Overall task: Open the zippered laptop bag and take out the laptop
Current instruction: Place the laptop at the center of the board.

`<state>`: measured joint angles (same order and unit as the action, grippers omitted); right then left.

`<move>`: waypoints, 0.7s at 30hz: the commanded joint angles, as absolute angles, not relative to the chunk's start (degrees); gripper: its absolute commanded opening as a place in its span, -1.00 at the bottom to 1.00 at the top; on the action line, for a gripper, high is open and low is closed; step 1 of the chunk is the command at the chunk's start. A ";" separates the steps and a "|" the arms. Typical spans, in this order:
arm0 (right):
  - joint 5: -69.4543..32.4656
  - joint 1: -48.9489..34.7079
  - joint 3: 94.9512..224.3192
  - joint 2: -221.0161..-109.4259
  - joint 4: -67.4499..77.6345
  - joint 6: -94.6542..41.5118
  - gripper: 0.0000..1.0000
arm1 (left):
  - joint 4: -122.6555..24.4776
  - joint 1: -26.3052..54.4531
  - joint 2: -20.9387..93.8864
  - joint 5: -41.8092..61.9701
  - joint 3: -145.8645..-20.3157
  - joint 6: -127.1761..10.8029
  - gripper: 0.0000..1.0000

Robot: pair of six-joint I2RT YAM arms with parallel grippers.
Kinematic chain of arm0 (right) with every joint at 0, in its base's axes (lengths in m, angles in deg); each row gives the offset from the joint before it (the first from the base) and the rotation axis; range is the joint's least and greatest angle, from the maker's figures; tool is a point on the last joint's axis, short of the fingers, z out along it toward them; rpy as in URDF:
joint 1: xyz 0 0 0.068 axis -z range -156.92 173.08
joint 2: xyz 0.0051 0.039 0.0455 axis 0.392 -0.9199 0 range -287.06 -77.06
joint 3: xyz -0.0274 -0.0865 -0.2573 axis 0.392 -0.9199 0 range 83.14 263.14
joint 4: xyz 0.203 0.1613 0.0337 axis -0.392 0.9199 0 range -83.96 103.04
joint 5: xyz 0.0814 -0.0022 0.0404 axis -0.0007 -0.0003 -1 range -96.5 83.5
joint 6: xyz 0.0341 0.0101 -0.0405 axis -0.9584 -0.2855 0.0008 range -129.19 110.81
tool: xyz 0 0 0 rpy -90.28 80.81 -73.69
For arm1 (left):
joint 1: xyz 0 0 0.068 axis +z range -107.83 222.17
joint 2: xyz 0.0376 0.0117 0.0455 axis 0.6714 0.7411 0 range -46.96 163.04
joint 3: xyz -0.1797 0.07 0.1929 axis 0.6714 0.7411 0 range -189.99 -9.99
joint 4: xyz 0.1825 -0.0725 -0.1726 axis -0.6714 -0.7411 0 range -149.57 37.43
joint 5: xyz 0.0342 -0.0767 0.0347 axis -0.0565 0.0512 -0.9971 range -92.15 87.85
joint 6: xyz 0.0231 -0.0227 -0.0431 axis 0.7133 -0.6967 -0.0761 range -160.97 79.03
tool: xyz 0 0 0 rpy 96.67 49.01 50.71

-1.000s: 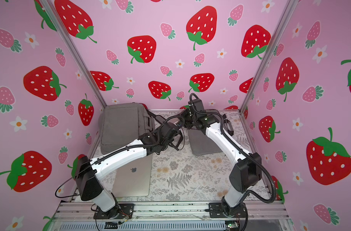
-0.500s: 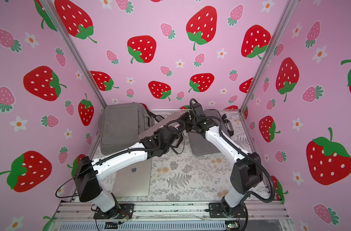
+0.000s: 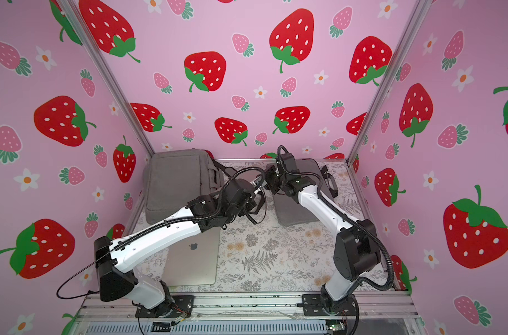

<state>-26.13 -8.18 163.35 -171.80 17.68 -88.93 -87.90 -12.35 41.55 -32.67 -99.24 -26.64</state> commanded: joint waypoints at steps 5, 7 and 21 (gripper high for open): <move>-36.36 -4.08 162.12 -166.36 9.89 -78.87 -1.00 | -101.72 1.14 37.06 -2.06 -106.13 -46.44 0.63; -39.52 -3.19 160.82 -165.48 9.38 -74.76 -1.00 | -101.12 7.38 37.47 5.09 -106.00 -49.25 0.65; -58.80 3.75 160.83 -164.80 14.22 -62.17 -1.00 | -87.30 30.48 51.62 43.01 -102.76 -52.74 0.62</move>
<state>-48.19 2.85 157.49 -167.73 19.10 -62.99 -91.47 28.87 50.80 32.05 -103.92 -51.82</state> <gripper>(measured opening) 0.158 0.811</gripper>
